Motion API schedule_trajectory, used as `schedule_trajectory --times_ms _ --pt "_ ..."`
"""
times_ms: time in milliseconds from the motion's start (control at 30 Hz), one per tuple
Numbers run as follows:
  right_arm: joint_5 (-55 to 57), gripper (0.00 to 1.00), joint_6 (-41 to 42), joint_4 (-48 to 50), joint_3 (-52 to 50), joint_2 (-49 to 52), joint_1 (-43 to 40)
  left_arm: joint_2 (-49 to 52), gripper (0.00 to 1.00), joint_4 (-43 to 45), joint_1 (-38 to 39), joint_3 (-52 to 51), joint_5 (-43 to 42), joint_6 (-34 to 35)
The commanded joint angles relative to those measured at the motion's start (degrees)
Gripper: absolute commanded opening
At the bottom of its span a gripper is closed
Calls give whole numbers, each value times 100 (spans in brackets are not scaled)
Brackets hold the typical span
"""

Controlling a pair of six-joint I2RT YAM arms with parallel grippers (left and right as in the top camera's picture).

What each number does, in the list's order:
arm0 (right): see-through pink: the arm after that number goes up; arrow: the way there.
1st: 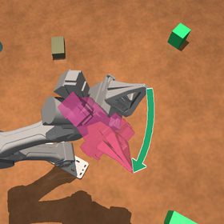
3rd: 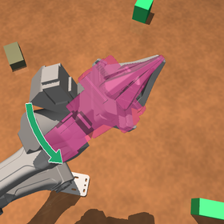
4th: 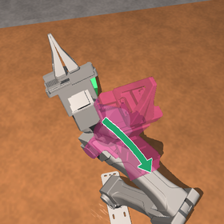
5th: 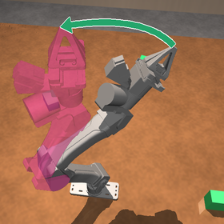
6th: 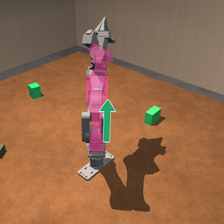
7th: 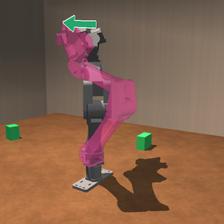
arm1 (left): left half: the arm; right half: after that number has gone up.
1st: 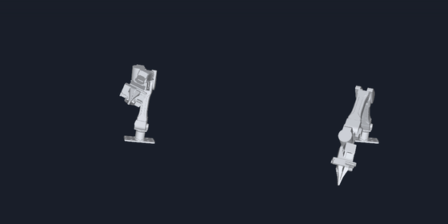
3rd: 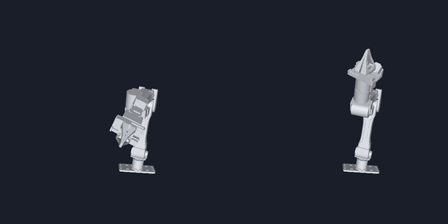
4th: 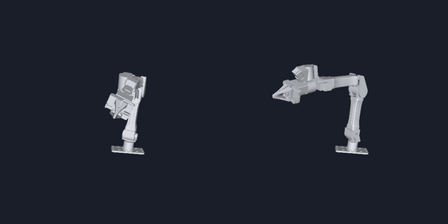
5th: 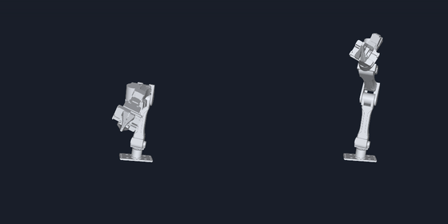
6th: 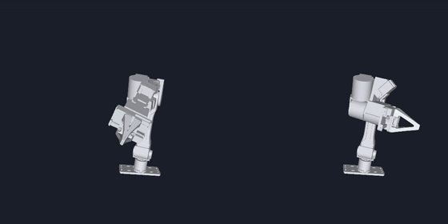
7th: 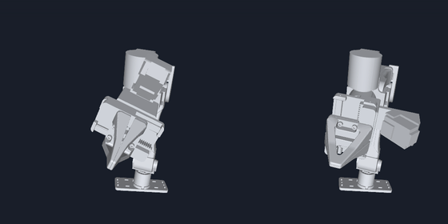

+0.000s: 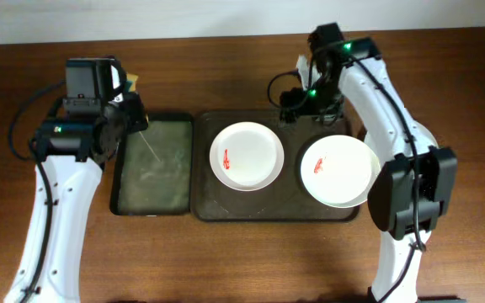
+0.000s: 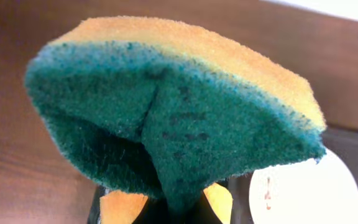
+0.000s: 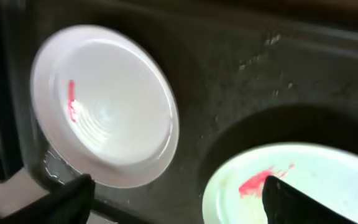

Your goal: Clean dirty plates on tray and stack at the side

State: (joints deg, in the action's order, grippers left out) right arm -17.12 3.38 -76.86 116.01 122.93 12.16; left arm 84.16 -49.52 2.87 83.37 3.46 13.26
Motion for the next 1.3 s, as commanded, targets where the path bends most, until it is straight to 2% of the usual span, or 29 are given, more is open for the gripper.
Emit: schedule_trajectory --times_ms 0,33,67,133,233,400,433,533,567,600,667,733,800,900,967,1067,1167,1267 --pt "-619 76 -807 -308 275 -35 -35 354 0 -133 13 15 39 -11" --pt "-645 37 -918 -313 234 -33 -35 413 0 -166 13 15 39 -13" --pt "-660 4 -918 -315 188 -33 -37 487 0 -225 13 15 37 -11" --pt "-1318 4 -1384 -310 76 -33 -103 614 0 -326 13 15 35 -11" --pt "-2142 4 -1456 -306 -109 -33 -426 691 0 -358 11 15 -66 -13" --pt "-2535 6 -1591 -173 -686 -31 -916 691 0 -476 13 15 -332 -13" --pt "-2719 19 -1665 -92 -850 -31 -999 691 0 -522 13 15 -332 -13" --pt "-2732 47 -1644 166 -1191 -31 -1003 691 0 -590 11 15 -332 -13" --pt "-2702 52 -1641 363 -1340 -31 -927 691 0 -590 13 15 -332 -11" --pt "-2527 52 -1497 553 -1434 -31 -850 691 0 -590 11 15 -332 -11" --pt "-1580 51 -693 979 -1582 -31 -621 691 0 -612 13 15 -334 -11" --pt "-964 42 -315 1311 -1690 -31 -363 691 0 -673 13 15 -332 -11" --pt "-752 38 -142 1558 -1792 -31 -181 691 0 -688 13 13 -332 -11" --pt "-588 36 -52 1991 -2035 -31 48 691 0 -715 13 15 -332 -11" --pt "-509 30 57 2402 -2374 -31 107 691 0 -754 13 15 -332 -11" --pt "-507 30 127 2809 -2787 -31 133 691 0 -798 13 15 -332 -11" --pt "-514 17 190 2892 -2848 -31 138 691 0 -802 13 15 -332 -11" --pt "-535 14 188 2889 -2848 -31 138 691 0 -831 13 15 -332 -11"
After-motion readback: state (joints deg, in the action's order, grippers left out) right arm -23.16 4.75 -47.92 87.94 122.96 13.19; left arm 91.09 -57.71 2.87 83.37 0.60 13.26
